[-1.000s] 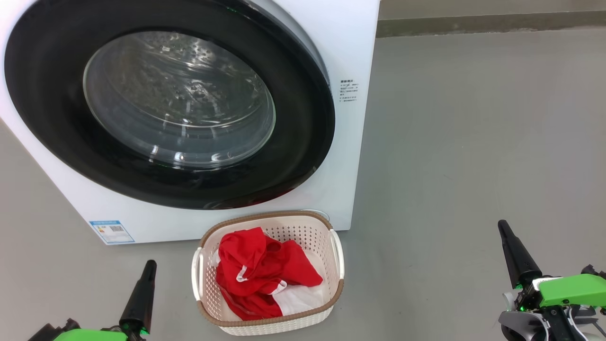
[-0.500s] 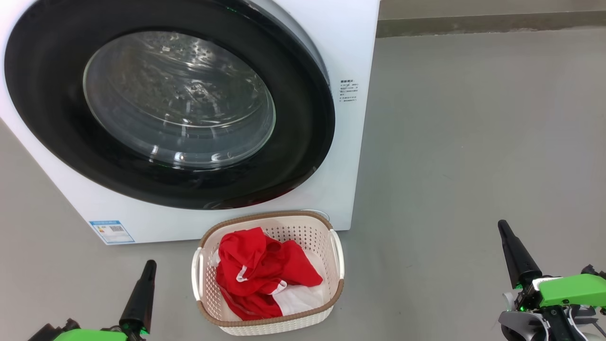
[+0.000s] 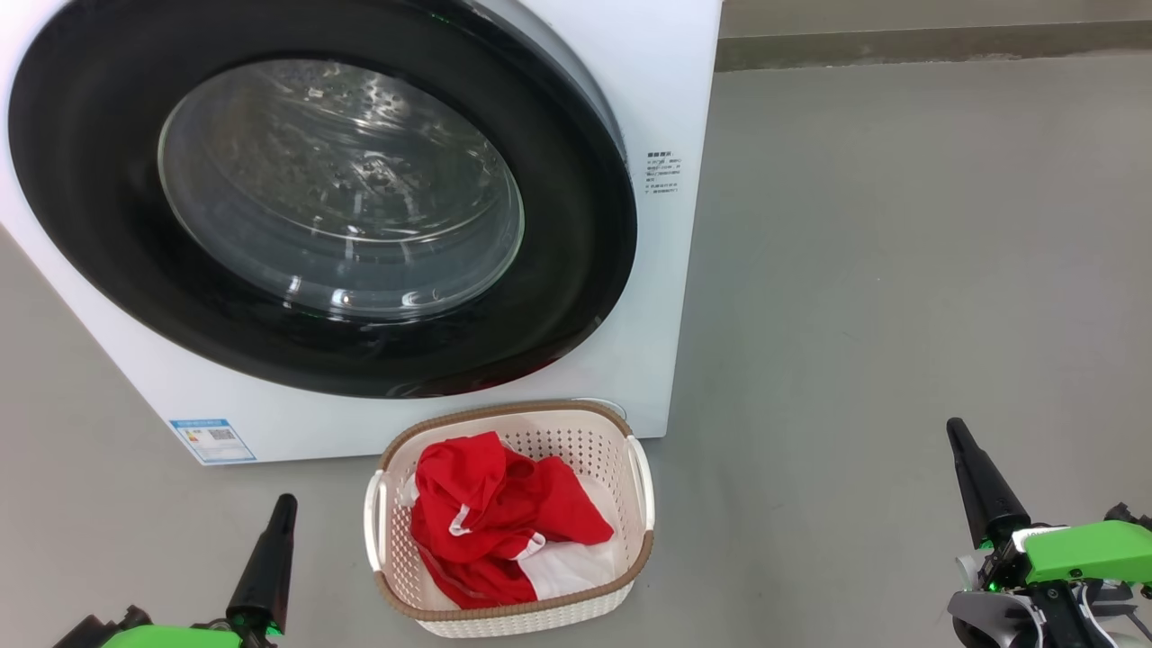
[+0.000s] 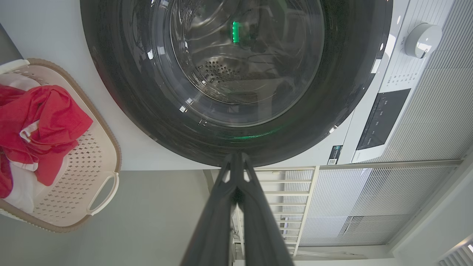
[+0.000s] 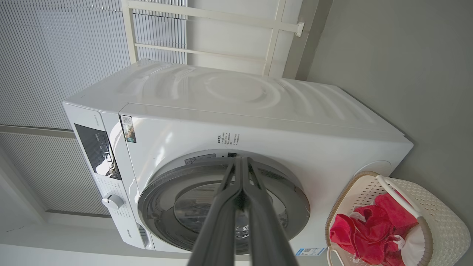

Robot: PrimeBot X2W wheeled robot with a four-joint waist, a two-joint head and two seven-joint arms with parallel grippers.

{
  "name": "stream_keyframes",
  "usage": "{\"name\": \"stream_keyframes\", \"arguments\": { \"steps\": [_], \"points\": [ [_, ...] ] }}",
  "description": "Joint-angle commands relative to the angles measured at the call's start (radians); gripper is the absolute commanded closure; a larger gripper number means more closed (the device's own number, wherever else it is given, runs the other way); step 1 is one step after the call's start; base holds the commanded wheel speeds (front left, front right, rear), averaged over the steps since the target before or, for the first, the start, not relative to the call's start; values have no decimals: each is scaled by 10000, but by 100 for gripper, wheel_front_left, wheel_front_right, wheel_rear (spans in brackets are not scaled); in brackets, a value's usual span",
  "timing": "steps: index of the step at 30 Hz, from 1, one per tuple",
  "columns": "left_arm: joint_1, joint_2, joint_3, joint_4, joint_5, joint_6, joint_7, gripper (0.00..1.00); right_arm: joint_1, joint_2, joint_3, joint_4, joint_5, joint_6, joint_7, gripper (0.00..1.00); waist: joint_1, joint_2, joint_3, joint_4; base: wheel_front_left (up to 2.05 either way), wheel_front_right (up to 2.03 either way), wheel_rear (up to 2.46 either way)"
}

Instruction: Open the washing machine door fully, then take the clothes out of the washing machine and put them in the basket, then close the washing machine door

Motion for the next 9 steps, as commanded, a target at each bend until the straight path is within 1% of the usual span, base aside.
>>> {"name": "stream_keyframes", "arguments": {
  "steps": [1,9],
  "points": [
    [-410,77,379,-204,100,4,59,100,-416,-49,122,-282,-12,6,65,100,0,0,0,0,0,0,0],
    [-411,74,383,-204,104,4,62,100,-416,-47,120,-282,-14,6,66,100,0,0,0,0,0,0,0]
  ]
}}
